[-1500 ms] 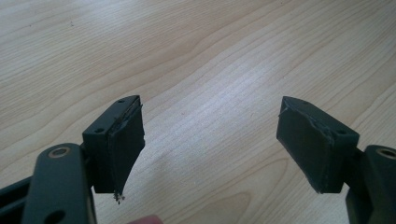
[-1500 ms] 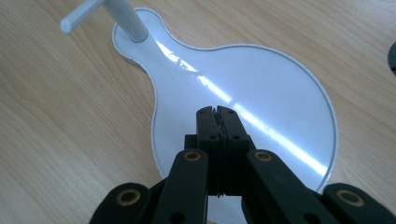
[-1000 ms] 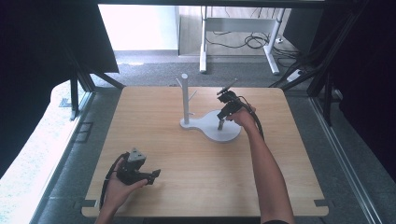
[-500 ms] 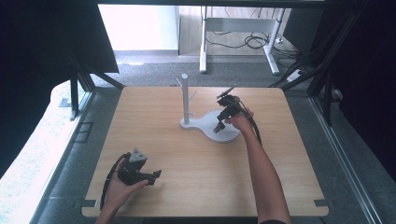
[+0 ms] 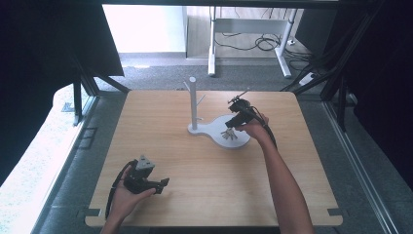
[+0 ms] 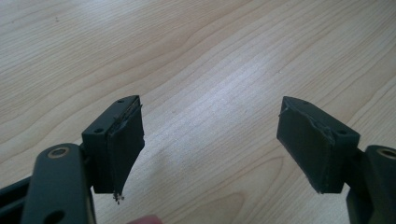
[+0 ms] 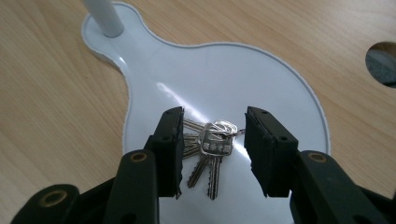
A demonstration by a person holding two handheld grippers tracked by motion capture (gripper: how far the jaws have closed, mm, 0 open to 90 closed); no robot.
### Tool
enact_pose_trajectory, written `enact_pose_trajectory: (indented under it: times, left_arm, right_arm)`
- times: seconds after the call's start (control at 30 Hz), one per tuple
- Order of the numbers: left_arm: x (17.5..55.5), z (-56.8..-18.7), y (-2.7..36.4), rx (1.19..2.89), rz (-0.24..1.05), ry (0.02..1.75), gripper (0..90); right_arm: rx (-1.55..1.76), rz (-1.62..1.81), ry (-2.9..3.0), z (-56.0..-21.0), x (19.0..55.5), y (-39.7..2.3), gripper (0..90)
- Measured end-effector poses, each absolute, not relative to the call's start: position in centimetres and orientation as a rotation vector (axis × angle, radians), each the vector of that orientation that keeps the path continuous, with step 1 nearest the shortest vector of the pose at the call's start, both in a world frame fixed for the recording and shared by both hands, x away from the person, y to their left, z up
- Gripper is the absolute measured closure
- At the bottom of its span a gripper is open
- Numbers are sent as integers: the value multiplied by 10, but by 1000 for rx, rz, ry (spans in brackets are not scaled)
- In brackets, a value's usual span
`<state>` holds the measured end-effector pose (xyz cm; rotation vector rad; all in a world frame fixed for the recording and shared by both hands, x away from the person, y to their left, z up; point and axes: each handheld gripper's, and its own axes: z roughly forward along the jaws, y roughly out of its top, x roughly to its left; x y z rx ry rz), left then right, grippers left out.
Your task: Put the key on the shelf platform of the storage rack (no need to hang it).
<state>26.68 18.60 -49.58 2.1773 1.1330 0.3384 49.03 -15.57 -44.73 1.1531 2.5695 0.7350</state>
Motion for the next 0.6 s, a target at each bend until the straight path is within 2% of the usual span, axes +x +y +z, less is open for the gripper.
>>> enact_pose_trajectory:
  times: [0.2, 0.6]
  left_arm:
    - [266, -496, 185, 2182, 337, 1128, 233]
    - [266, -496, 182, 2186, 339, 1125, 233]
  right_arm:
    - [1125, 810, 2573, -440, 464, -164, 553]
    - [1110, 920, 2553, -451, 402, -203, 544]
